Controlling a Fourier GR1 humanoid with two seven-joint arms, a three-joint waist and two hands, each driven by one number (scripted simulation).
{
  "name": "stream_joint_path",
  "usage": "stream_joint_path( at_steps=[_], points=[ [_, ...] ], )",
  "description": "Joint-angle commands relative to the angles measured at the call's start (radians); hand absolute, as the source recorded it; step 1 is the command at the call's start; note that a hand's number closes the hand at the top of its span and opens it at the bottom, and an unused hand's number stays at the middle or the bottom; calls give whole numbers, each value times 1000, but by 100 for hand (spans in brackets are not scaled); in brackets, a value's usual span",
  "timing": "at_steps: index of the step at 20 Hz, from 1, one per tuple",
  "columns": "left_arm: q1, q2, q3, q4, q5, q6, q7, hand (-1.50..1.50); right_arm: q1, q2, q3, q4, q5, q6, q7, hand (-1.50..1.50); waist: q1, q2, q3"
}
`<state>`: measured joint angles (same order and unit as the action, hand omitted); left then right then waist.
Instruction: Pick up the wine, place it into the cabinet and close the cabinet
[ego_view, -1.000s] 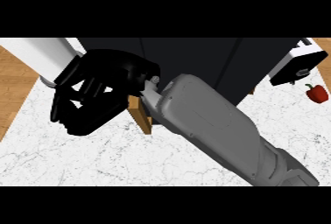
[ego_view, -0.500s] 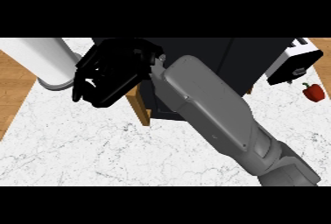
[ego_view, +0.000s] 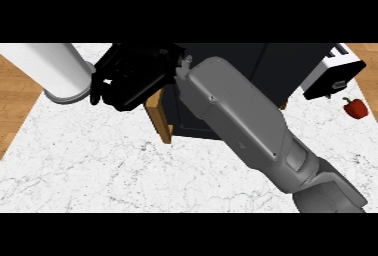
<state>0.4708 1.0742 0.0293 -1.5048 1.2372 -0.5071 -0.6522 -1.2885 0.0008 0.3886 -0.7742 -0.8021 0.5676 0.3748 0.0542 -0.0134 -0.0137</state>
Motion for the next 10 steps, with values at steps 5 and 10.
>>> stream_joint_path(
  at_steps=[5, 10],
  points=[
    [9, -28, 19, -30, -36, -25, -9, -150, -1, -135, -109, 113, 64, -86, -123, 150, -12, 25, 13],
    [-3, -29, 29, -40, -25, -8, 15, -150, 16, -169, -125, 96, 104, -136, -189, 150, -26, 27, 13]
  ],
)
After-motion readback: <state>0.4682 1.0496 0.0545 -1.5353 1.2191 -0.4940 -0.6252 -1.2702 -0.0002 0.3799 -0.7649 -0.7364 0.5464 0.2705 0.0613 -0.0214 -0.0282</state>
